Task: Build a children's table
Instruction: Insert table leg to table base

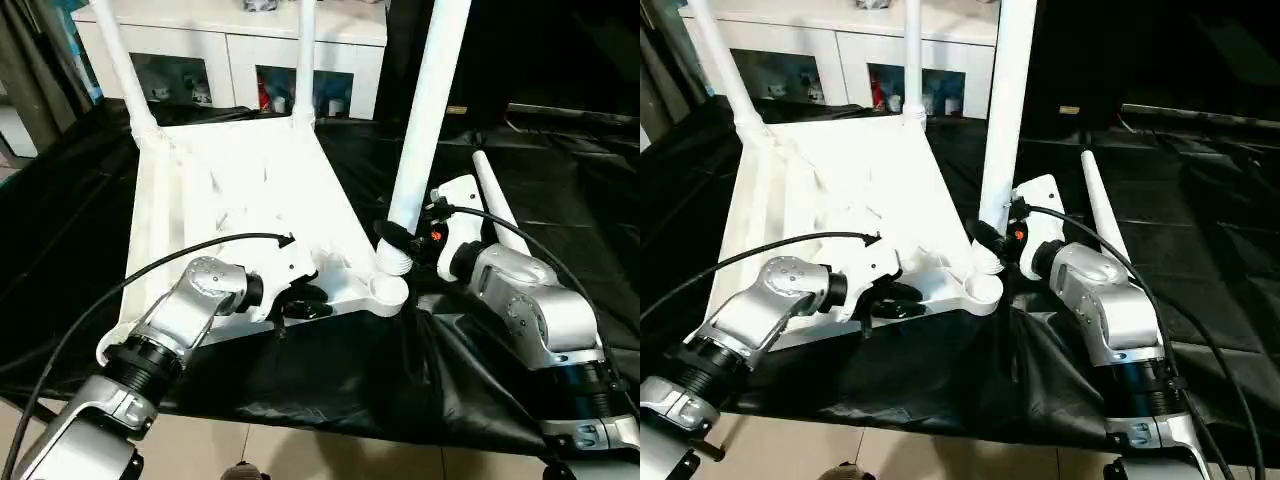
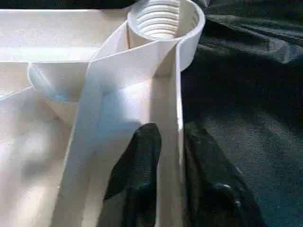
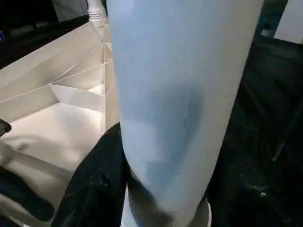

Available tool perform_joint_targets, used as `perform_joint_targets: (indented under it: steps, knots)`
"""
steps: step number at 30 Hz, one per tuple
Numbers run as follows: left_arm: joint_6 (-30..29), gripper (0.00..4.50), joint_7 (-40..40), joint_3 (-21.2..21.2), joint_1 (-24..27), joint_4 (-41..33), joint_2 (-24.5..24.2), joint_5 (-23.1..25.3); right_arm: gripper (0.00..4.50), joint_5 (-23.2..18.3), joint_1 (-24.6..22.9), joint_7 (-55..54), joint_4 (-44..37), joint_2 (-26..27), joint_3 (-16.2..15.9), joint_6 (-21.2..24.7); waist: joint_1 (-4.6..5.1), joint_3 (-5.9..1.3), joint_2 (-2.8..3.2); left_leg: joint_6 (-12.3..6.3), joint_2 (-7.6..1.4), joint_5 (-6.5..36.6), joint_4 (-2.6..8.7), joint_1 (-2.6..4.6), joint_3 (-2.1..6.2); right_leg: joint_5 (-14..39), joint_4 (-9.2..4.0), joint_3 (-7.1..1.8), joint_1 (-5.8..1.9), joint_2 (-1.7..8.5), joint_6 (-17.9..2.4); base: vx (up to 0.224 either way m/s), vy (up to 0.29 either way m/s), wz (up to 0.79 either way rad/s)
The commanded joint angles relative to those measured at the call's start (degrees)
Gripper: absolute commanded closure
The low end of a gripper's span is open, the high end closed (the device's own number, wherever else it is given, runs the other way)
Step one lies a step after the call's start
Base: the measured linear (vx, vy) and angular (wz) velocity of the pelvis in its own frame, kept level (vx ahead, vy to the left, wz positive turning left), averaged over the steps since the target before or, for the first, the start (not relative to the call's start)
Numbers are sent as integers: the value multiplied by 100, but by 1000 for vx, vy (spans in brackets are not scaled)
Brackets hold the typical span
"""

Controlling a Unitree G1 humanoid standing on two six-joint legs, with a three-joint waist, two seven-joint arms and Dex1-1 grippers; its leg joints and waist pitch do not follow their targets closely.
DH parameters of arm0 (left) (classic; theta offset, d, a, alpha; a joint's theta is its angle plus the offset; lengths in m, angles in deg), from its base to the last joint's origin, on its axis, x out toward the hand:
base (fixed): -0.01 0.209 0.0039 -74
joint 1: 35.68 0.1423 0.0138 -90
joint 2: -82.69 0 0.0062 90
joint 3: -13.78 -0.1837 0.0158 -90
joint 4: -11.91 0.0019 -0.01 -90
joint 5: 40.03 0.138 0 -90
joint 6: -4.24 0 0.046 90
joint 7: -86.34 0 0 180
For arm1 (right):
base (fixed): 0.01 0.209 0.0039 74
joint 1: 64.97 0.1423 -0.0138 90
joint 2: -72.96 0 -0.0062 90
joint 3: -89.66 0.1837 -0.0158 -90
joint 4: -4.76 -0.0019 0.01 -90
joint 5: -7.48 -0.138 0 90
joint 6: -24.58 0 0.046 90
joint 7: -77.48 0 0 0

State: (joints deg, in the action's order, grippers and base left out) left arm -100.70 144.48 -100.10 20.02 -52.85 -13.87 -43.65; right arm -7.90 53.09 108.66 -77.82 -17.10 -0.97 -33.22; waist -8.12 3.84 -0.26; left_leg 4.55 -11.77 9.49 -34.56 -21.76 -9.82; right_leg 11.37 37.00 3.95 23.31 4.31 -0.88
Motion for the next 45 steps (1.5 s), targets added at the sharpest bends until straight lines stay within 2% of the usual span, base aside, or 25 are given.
perform_joint_targets:
  steps: [1,2,7,12,13,17,20,22,23,25,27,28,29,30,36,42,45]
  knots:
    - [-98,392,-8,97,-135,54,-8,38,261,-22,-28,-1,-142,-14,-40,26,16,-471,87,304,-106,1255,408,105,45,672,-459,-278,-328,363,-1019,0,0,0]
    - [-117,415,-14,108,-137,61,-7,40,261,-24,-27,-1,-140,-13,-37,26,12,-471,96,298,-105,1244,407,105,46,672,-457,-278,-327,365,-1026,0,0,0]
    - [-114,448,-9,146,-133,132,-37,51,261,-47,-20,-8,-117,9,-5,16,17,-466,92,284,-101,1273,411,98,46,797,-475,-278,-329,368,-995,0,0,0]
    - [-98,450,69,308,-13,50,-264,-7,261,-104,3,41,-80,46,35,-12,36,-466,107,297,-96,1344,420,96,54,909,-484,-274,-327,367,-952,0,0,0]
    - [-177,450,132,414,80,-95,-434,-52,261,-152,23,110,-49,63,36,-15,44,-467,116,304,-100,1365,423,96,59,907,-479,-274,-329,370,-959,0,0,0]
    - [-467,450,178,601,390,-626,-879,-76,261,-252,79,345,11,64,-54,91,145,-467,119,280,-110,1332,435,96,66,755,-443,-267,-329,352,-1057,0,0,0]
    - [-542,450,175,631,471,-773,-962,-76,261,-284,99,403,25,67,-70,122,162,-457,117,260,-106,1342,432,108,53,781,-450,-271,-320,349,-1102,0,0,0]
    - [-846,450,170,714,782,-1447,-1119,-175,261,-303,255,595,264,100,-165,128,187,-452,25,217,-127,1237,449,80,57,814,-432,-269,-335,369,-1120,0,0,0]
    - [-861,450,169,713,792,-1477,-1120,-180,261,-302,266,600,289,107,-166,122,207,-436,52,188,-112,1261,436,93,39,935,-461,-276,-306,364,-1129,0,0,0]
    - [-984,450,144,673,837,-1672,-1097,-208,261,-261,369,639,551,175,-187,19,202,-430,32,166,-107,1250,432,100,23,1057,-480,-284,-295,360,-1116,0,0,0]
    - [-984,450,144,673,837,-1672,-1097,-208,261,-261,369,639,551,175,-187,19,186,-427,53,177,-109,1249,435,104,27,1096,-482,-284,-288,357,-1089,0,0,0]
    - [-1070,450,103,661,857,-1779,-1066,-222,261,-221,422,681,694,212,-213,-46,184,-427,49,182,-108,1253,436,101,28,1097,-479,-284,-292,354,-1071,0,0,0]
    - [-1102,450,35,642,821,-1833,-904,-262,261,-148,582,789,1040,297,-300,-177,180,-432,3,185,-107,1221,437,95,28,1097,-465,-282,-299,364,-1068,0,0,0]
    - [-1102,450,35,642,821,-1833,-904,-262,261,-148,582,789,1040,297,-300,-177,177,-435,22,190,-108,1227,433,100,25,1123,-471,-283,-291,374,-1082,0,0,0]
    - [-994,450,-155,592,601,-1509,-619,-124,261,-106,850,1026,1410,349,-479,-237,147,-445,-8,127,-103,1005,418,87,16,803,-449,-289,-307,357,-1067,0,0,0]
    - [-958,450,-203,578,463,-1333,-516,-69,261,-22,925,1162,1596,302,-566,-291,138,-444,-28,168,-106,1043,428,82,24,899,-456,-284,-313,365,-1013,0,0,0]
    - [-923,450,-182,585,446,-1290,-512,-47,261,21,931,1251,1684,235,-595,-373,138,-446,-18,159,-106,1067,418,87,20,909,-466,-287,-310,370,-1031,0,0,0]
